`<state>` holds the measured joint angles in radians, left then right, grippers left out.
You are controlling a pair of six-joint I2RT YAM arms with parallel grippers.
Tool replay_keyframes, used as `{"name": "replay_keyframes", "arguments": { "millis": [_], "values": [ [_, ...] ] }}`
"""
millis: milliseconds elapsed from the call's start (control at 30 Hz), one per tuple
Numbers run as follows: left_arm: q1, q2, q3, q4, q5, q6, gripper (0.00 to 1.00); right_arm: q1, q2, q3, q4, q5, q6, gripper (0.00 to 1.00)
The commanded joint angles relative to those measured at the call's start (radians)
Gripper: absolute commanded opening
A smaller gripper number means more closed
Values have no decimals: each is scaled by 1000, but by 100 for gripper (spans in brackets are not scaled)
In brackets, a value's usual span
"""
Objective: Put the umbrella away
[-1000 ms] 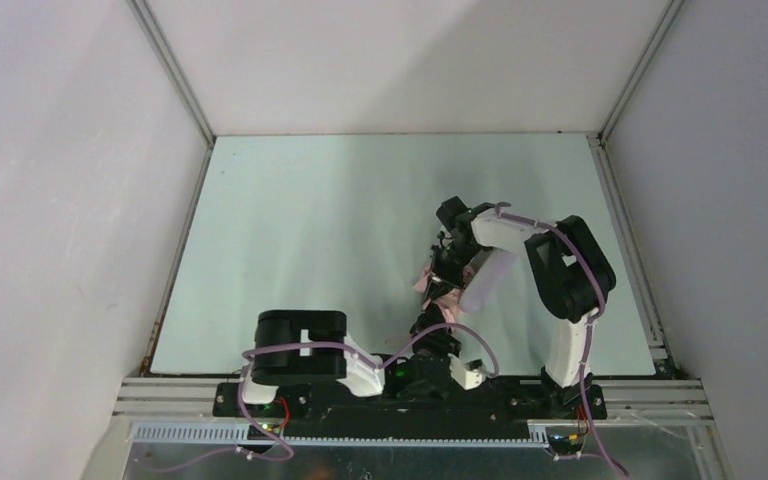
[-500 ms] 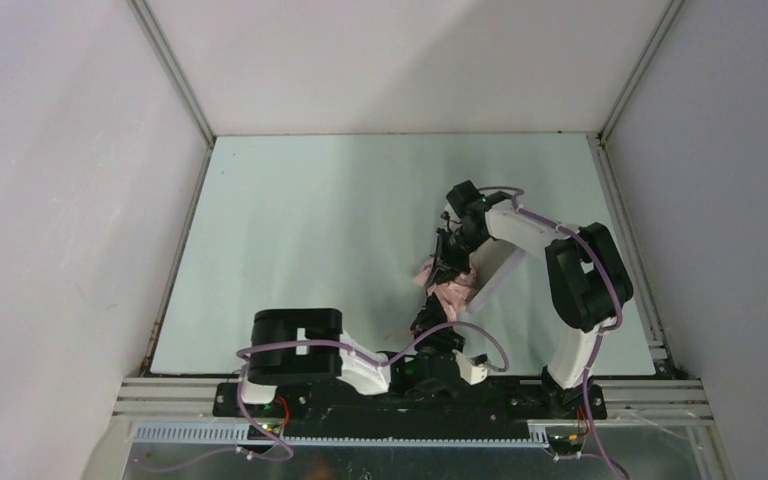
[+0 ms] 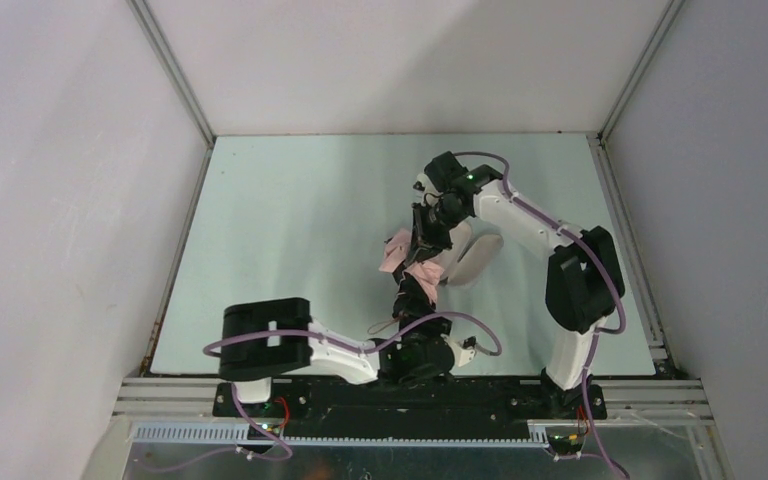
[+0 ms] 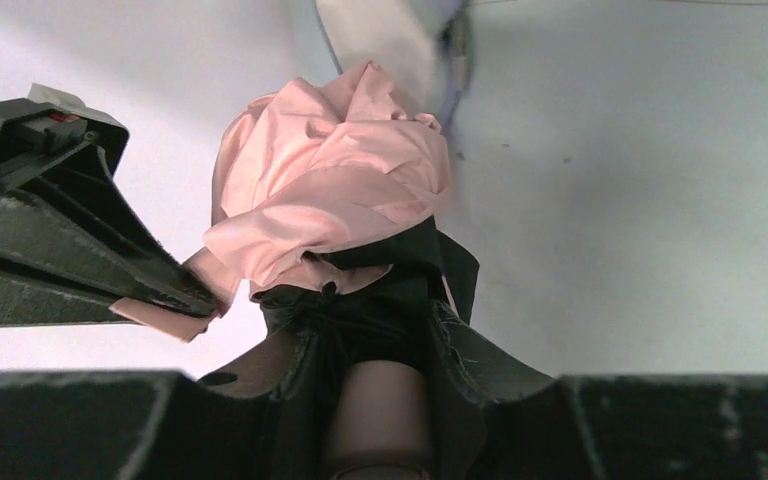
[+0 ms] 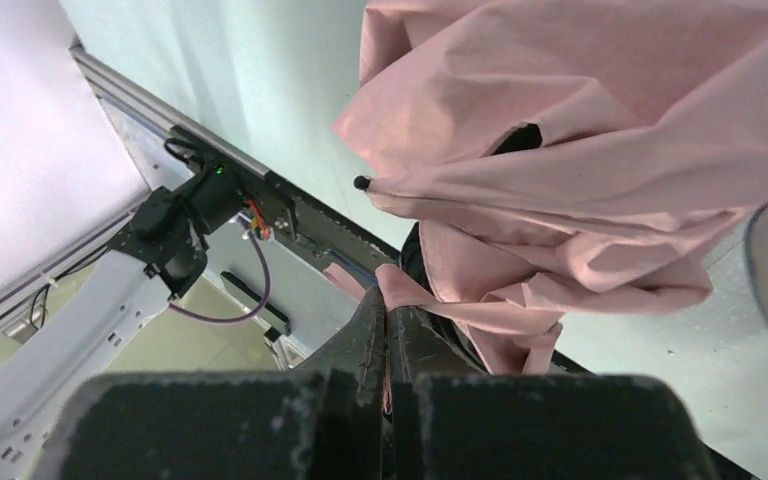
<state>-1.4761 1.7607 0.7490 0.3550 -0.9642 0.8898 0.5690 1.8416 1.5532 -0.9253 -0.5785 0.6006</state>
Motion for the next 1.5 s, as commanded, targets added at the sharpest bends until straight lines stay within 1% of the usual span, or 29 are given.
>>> {"name": "replay_keyframes", "arguments": {
  "millis": [0, 67, 200, 367, 433, 467, 500, 533, 567, 600, 633, 667, 700, 733, 767, 800, 900, 933, 967, 1000, 1033, 1167, 1267, 1333, 1367, 1400, 1433, 1467],
  "values": [
    [-36, 146, 4, 43, 224, 9, 0, -12, 78, 72, 116, -53, -22, 0],
    [-42, 211, 26, 60, 262, -37, 0, -5, 130, 70, 113, -37, -37, 0],
    [-55, 288, 95, 24, 313, -121, 0, 13, 222, 61, 112, -11, -67, 0],
    [-67, 288, 131, -40, 353, -166, 2, 4, 280, 20, 141, 37, -72, 0],
    [-67, 270, 134, -52, 366, -198, 9, -11, 274, -11, 168, 56, -64, 0],
    [-66, 263, 136, -68, 374, -223, 18, -18, 271, -21, 178, 59, -58, 0],
    [-67, 249, 138, -78, 389, -238, 22, -27, 268, -37, 190, 62, -57, 0],
    [-67, 241, 148, -101, 399, -273, 31, -29, 268, -42, 193, 63, -57, 0],
    [-67, 224, 154, -115, 420, -291, 36, -34, 269, -50, 196, 73, -57, 0],
    [-67, 215, 166, -140, 430, -329, 45, -34, 271, -54, 198, 78, -58, 0],
    [-67, 197, 170, -150, 451, -346, 48, -35, 276, -61, 203, 86, -58, 0],
    [-67, 187, 176, -172, 465, -383, 56, -35, 280, -63, 204, 90, -56, 0],
    [-67, 168, 181, -185, 496, -402, 60, -37, 286, -69, 210, 94, -54, 0],
    [-67, 159, 190, -212, 512, -442, 67, -41, 288, -78, 221, 93, -50, 0],
    [-67, 138, 194, -225, 544, -463, 71, -43, 289, -81, 226, 95, -49, 0],
    [-67, 128, 195, -244, 576, -502, 77, -46, 287, -90, 235, 98, -45, 0],
    [-67, 59, 165, -256, 601, -596, 88, -54, 279, -107, 250, 101, -43, 0],
    [-67, 40, 155, -248, 607, -613, 89, -57, 274, -116, 258, 100, -42, 0],
    [-67, 1, 133, -242, 606, -645, 95, -58, 273, -120, 260, 99, -42, 0],
    [-67, -37, 123, -231, 611, -662, 97, -59, 271, -127, 266, 97, -42, 0],
    [-67, -55, 106, -227, 613, -694, 99, -60, 271, -131, 269, 94, -42, 0],
    [-67, -155, 70, -240, 596, -792, 100, -65, 266, -149, 288, 77, -38, 0],
    [-60, -266, 19, -217, 554, -886, 100, -69, 245, -170, 309, 64, -33, 0],
    [-41, -347, -33, -174, 534, -982, 100, -74, 233, -182, 321, 54, -31, 0],
    [-33, -376, -73, -139, 530, -1060, 100, -77, 225, -192, 329, 51, -28, 0],
    [-7, -436, -96, -116, 529, -1101, 100, -78, 221, -197, 334, 45, -27, 0],
    [6, -465, -141, -75, 522, -1195, 100, -79, 213, -207, 345, 42, -22, 0],
    [36, -523, -166, -55, 517, -1245, 100, -80, 209, -213, 350, 37, -21, 0]
  ]
}}
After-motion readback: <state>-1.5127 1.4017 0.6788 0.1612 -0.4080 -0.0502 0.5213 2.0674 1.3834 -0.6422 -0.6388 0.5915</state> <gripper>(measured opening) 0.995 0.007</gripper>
